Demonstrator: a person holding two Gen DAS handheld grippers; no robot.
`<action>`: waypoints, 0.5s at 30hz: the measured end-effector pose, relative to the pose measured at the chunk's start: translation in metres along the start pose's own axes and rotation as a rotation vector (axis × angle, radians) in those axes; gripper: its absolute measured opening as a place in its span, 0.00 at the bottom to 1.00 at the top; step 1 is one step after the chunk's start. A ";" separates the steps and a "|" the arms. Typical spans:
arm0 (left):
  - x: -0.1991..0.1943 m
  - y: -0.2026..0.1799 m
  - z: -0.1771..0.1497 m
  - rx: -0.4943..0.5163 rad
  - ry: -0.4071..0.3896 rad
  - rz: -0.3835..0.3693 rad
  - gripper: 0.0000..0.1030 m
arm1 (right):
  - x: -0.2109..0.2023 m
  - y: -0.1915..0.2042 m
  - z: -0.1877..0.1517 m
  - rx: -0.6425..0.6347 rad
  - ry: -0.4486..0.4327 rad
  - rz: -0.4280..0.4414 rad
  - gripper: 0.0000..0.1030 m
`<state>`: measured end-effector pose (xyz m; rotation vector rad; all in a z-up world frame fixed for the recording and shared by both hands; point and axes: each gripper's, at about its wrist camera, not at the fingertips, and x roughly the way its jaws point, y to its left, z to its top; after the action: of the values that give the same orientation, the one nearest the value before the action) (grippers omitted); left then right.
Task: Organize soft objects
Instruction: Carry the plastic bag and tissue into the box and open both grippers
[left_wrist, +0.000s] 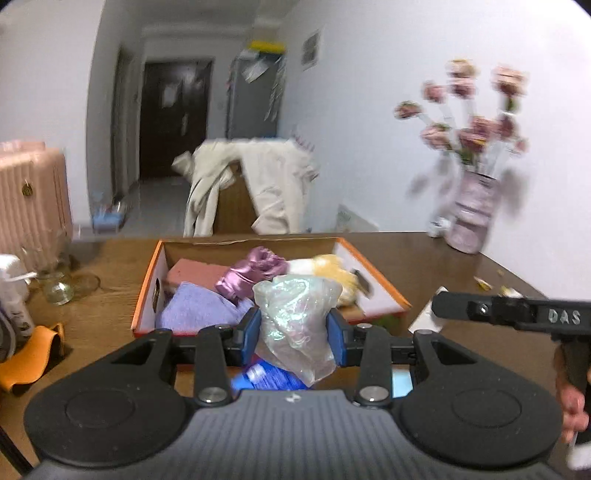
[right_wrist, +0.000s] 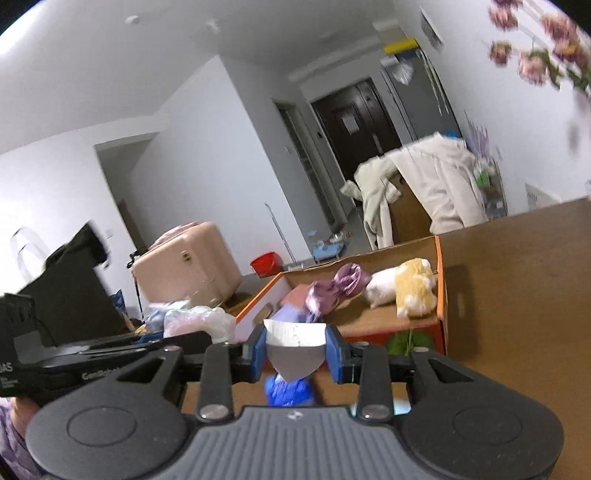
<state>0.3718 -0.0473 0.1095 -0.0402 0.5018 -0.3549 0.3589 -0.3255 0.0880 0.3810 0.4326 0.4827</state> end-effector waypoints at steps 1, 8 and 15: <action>0.020 0.010 0.012 -0.036 0.026 0.001 0.38 | 0.016 -0.005 0.009 0.011 0.013 0.009 0.32; 0.120 0.053 0.064 -0.102 0.065 0.082 0.38 | 0.145 -0.030 0.047 0.058 0.151 -0.034 0.33; 0.142 0.071 0.044 -0.088 0.117 0.063 0.56 | 0.212 -0.027 0.043 -0.007 0.248 -0.050 0.58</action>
<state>0.5318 -0.0316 0.0737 -0.0893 0.6329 -0.2742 0.5588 -0.2483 0.0473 0.3035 0.6790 0.4844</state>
